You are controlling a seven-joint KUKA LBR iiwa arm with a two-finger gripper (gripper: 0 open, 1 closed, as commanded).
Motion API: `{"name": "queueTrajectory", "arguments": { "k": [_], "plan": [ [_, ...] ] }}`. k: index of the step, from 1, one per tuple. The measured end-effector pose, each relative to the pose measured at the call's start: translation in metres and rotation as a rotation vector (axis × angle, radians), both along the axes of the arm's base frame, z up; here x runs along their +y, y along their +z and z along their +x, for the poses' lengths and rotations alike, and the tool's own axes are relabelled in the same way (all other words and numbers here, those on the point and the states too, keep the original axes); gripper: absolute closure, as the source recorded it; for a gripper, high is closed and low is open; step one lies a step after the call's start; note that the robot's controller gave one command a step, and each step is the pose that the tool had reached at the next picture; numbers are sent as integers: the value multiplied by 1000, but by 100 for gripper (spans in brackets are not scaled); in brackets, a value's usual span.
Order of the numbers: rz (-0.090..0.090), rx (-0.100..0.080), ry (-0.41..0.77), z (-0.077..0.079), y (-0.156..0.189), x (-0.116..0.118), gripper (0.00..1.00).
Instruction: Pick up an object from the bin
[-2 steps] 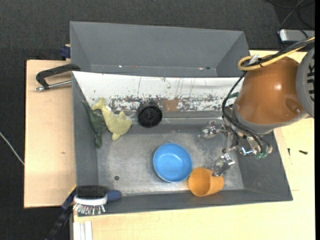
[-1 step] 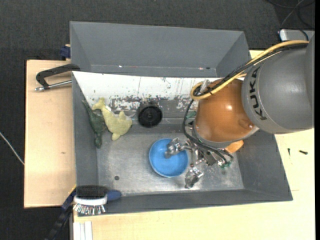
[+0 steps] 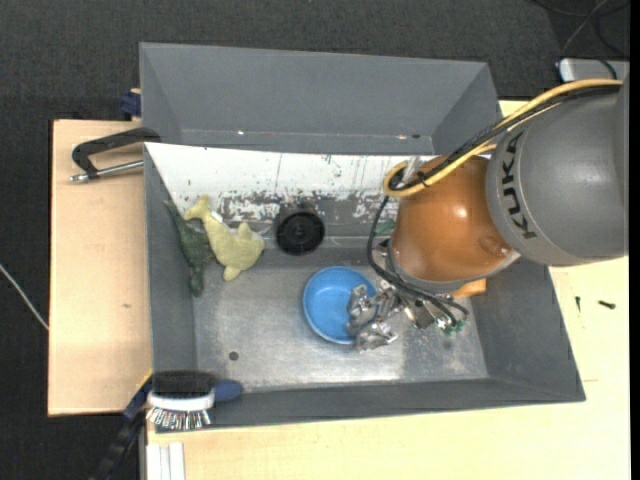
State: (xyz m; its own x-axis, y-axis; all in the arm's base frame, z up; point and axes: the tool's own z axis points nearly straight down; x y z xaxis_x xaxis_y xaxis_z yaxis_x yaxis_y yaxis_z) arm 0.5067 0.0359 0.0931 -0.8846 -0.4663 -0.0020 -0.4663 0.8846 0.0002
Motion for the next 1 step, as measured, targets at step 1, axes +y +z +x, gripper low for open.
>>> {"name": "queueTrajectory", "arguments": {
  "k": [1],
  "plan": [
    [1, -13, -14, 7, 142, 4, 100]
  ]
}}
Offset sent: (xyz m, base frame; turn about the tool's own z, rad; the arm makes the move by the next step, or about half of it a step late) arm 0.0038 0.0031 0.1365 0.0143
